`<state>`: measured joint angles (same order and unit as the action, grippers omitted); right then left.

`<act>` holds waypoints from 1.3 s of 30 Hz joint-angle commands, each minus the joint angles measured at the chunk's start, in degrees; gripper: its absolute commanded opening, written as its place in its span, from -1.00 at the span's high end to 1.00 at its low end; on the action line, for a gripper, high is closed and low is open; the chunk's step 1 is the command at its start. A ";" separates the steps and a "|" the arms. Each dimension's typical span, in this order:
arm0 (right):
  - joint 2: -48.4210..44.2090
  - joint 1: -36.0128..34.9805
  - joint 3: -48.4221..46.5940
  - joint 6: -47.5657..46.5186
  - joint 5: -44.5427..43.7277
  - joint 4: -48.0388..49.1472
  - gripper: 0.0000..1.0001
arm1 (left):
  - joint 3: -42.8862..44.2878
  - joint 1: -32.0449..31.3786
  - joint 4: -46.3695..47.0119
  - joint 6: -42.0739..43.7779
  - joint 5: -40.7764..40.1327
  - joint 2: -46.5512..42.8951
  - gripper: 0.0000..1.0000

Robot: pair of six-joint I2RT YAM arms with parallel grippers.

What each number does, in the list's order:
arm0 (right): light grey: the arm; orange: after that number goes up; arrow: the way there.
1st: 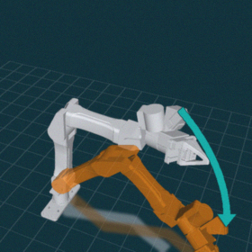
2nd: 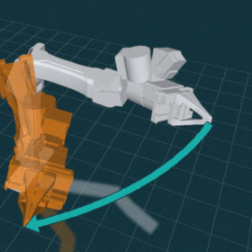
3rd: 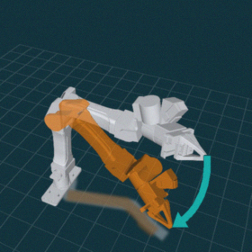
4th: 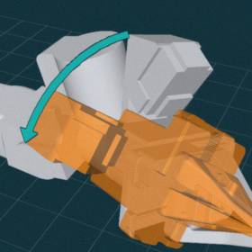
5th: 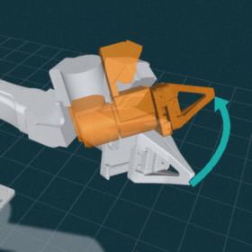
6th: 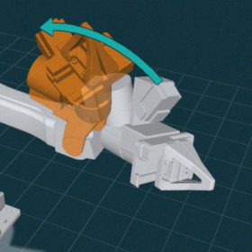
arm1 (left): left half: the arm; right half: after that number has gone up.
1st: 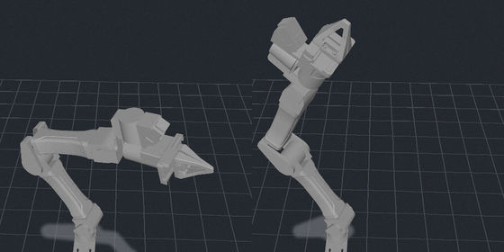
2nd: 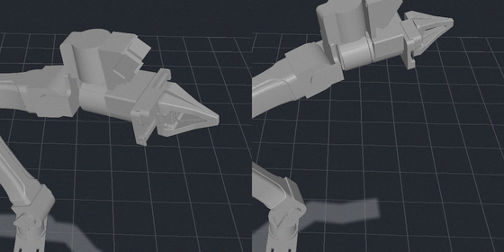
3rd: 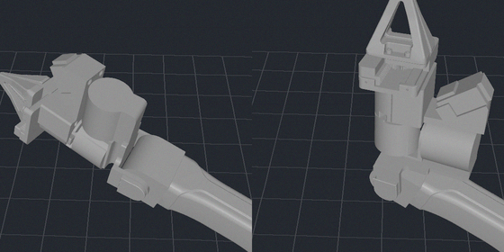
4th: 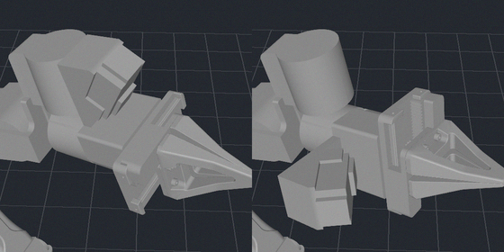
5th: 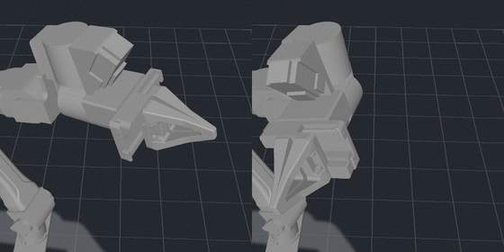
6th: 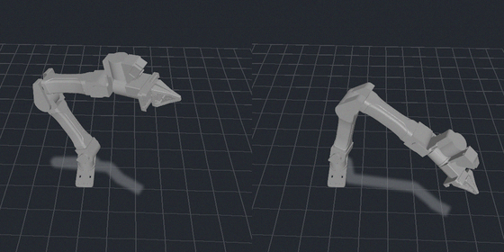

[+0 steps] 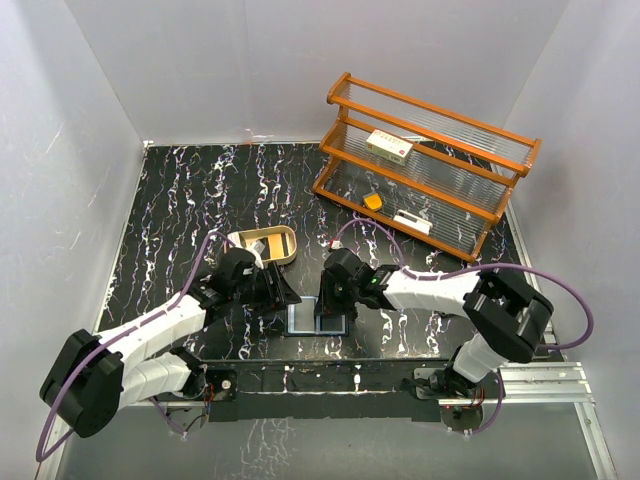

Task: Put the credit cards into the card holder
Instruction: Turn over the card holder at the center of the board.

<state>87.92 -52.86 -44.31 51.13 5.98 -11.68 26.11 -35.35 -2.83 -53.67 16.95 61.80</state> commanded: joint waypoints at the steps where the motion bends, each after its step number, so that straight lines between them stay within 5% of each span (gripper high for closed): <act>1: 1.19 -0.48 -2.92 0.33 0.28 2.83 0.60 | -1.60 0.28 2.34 -0.81 0.52 -0.06 -0.06; 18: 6.09 -0.66 -2.97 -1.38 -2.50 -2.29 0.92 | -4.58 0.29 9.59 -3.11 3.89 1.25 -0.24; 39: 5.87 -0.66 0.65 -0.45 -1.91 0.71 0.95 | -4.59 0.29 12.33 -2.74 4.80 3.25 -0.23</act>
<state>92.60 -53.23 -45.95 51.16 6.02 -11.27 21.37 -35.35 11.11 -57.49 22.00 66.32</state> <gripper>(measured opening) 0.029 0.614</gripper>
